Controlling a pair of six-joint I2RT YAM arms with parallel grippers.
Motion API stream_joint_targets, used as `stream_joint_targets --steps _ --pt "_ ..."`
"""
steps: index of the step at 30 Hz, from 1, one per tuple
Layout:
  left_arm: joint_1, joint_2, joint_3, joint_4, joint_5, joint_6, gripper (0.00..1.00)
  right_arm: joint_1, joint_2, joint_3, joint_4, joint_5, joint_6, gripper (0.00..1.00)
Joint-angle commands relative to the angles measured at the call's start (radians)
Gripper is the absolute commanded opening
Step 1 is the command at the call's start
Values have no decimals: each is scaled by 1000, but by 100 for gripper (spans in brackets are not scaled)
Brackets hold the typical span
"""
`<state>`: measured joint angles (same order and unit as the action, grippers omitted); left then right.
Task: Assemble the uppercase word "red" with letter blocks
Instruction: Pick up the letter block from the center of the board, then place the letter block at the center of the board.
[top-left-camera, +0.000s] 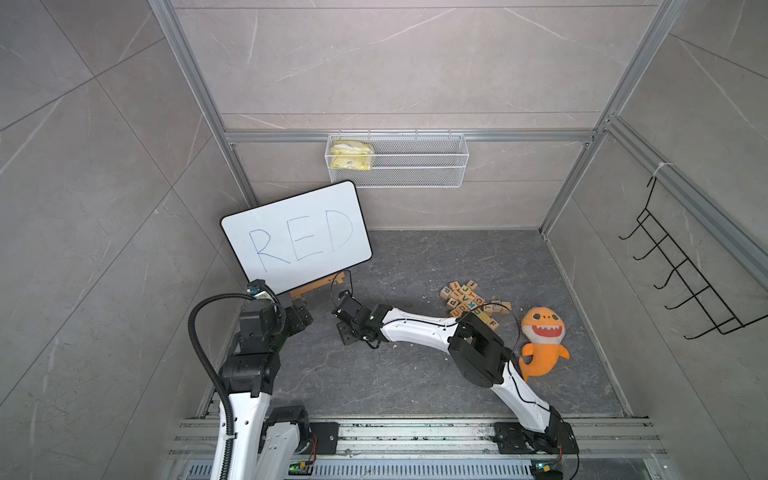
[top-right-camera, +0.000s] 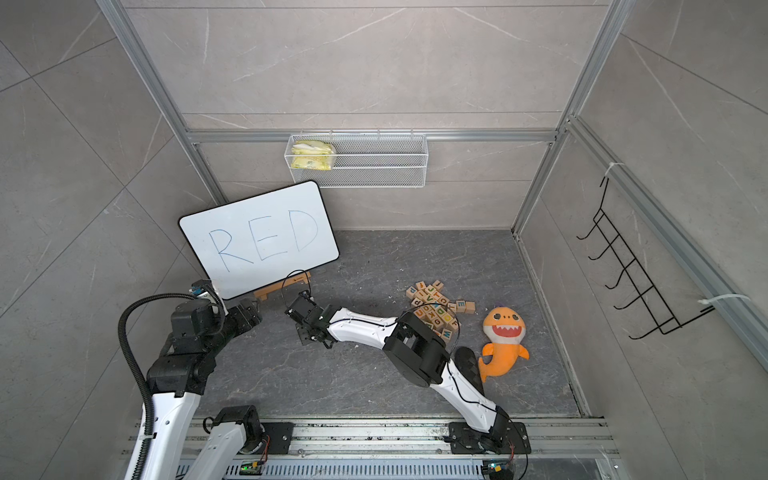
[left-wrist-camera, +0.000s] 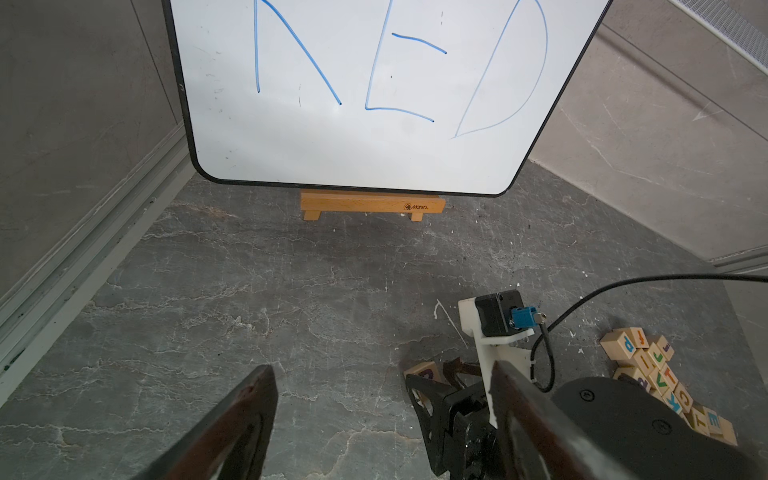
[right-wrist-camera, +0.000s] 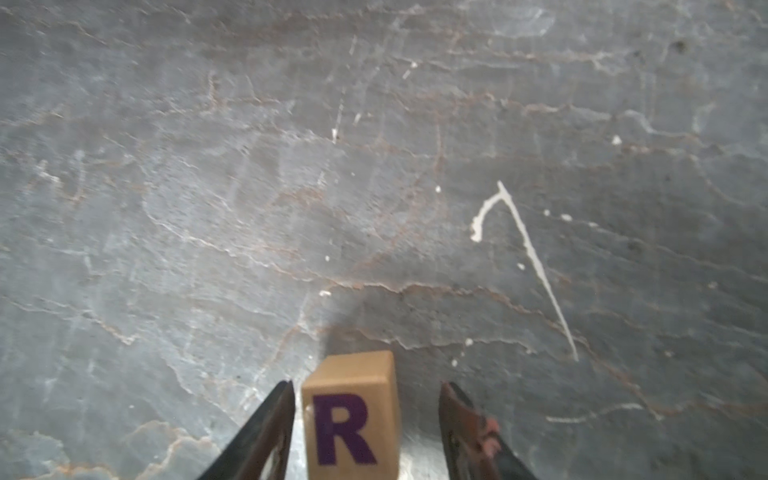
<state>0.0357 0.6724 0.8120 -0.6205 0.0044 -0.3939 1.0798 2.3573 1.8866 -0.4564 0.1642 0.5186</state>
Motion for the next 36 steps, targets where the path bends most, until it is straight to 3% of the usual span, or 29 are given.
stream_joint_targets --steps 1,15,27,36 --pt "7 14 23 2 32 0 83 12 31 35 -39 29 -15 57" --pt "25 23 48 -36 -12 -3 85 23 80 137 -88 37 10 37" --pt "80 -63 38 -39 -122 -18 85 49 476 850 -386 79 67 36" --pt "83 -54 39 -36 -107 -19 85 50 510 883 -374 81 86 39"
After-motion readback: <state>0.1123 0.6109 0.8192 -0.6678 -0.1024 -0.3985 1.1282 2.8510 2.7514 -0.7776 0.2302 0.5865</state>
